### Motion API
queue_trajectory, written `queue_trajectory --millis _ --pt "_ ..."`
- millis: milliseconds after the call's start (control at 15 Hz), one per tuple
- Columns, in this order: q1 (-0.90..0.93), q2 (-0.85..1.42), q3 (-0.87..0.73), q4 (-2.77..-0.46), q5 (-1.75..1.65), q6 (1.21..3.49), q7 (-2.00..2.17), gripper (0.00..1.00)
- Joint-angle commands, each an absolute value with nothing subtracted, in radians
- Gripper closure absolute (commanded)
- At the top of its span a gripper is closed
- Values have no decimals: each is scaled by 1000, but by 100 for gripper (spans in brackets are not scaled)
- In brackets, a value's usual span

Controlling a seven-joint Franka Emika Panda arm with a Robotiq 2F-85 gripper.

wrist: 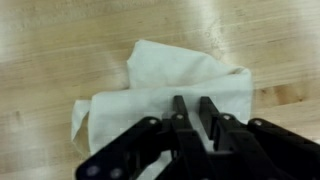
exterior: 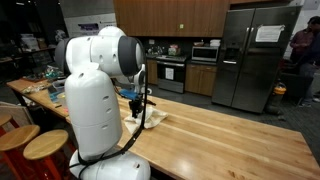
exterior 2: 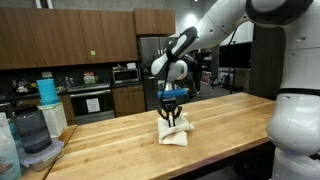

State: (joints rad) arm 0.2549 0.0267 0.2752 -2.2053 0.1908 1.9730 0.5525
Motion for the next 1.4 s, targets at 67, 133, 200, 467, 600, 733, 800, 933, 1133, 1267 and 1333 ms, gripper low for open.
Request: queue_trajectory --millis 67,133,200,467,600,733,800,933,1133,1267,1333 --pt "259 87 255 -2160 101 1943 624 62" --pt "261 104 251 -2149 77 1938 640 55" --pt "263 116 247 -2143 52 1936 662 51" --pt "273 159 234 -2125 -43 1958 715 45" --pt "284 177 230 -2109 -98 1959 760 45" --pt "298 188 225 -2100 -165 1980 803 45" --pt "302 188 223 -2098 -191 1989 821 44" --pt "311 197 221 -2089 -235 2011 855 42" --pt "318 208 217 -2083 -284 2041 890 38" --pt "319 213 215 -2083 -302 2062 910 36" --pt "320 220 213 -2079 -315 2072 920 36"
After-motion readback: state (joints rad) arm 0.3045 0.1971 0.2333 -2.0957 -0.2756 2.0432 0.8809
